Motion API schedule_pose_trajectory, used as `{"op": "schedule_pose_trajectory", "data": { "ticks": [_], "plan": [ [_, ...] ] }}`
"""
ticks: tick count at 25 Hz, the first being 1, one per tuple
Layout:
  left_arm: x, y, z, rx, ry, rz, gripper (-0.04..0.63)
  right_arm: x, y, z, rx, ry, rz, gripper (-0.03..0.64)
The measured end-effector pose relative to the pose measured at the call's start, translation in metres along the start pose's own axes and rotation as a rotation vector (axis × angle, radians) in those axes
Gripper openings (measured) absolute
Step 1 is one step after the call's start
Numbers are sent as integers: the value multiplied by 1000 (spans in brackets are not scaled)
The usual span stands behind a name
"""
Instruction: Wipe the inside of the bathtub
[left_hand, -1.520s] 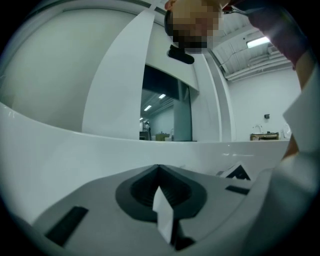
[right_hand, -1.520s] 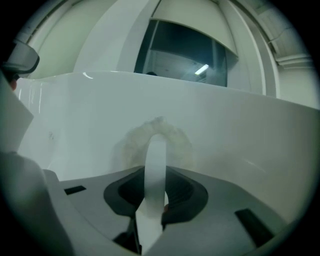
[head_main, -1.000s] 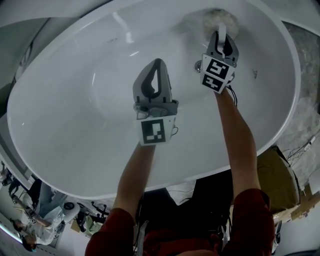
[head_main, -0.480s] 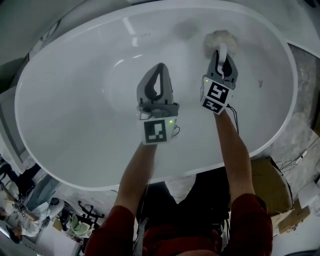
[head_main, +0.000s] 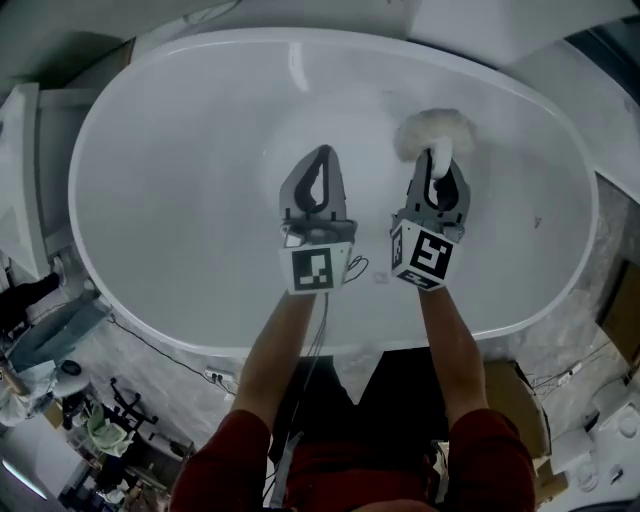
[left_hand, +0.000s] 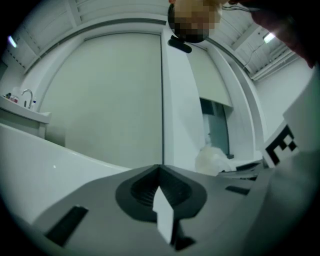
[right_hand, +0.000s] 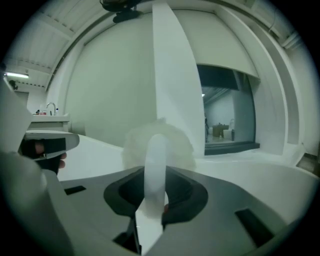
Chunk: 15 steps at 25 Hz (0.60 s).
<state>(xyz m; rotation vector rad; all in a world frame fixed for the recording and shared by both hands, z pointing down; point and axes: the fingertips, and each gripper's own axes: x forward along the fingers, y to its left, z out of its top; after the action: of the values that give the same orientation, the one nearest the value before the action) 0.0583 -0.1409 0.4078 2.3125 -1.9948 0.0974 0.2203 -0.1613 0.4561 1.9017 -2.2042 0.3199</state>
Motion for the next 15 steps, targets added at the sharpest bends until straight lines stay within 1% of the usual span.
{"op": "schedule_pose_trajectory", "data": {
  "ticks": [3,7,11,15],
  "plan": [
    [-16,51,15,4,-7,72,15,-10,60,24,-6,-26,57,92],
    [-39,116,32,12,-9,151,15,-14,147,48,-41,-56,169,92],
    [-61,180,42,16,-15,228,15,-10,226,57,-96,-65,272,92],
    [-80,240,40,-5,-20,276,15,4,292,53,-116,-55,329,92]
  ]
}}
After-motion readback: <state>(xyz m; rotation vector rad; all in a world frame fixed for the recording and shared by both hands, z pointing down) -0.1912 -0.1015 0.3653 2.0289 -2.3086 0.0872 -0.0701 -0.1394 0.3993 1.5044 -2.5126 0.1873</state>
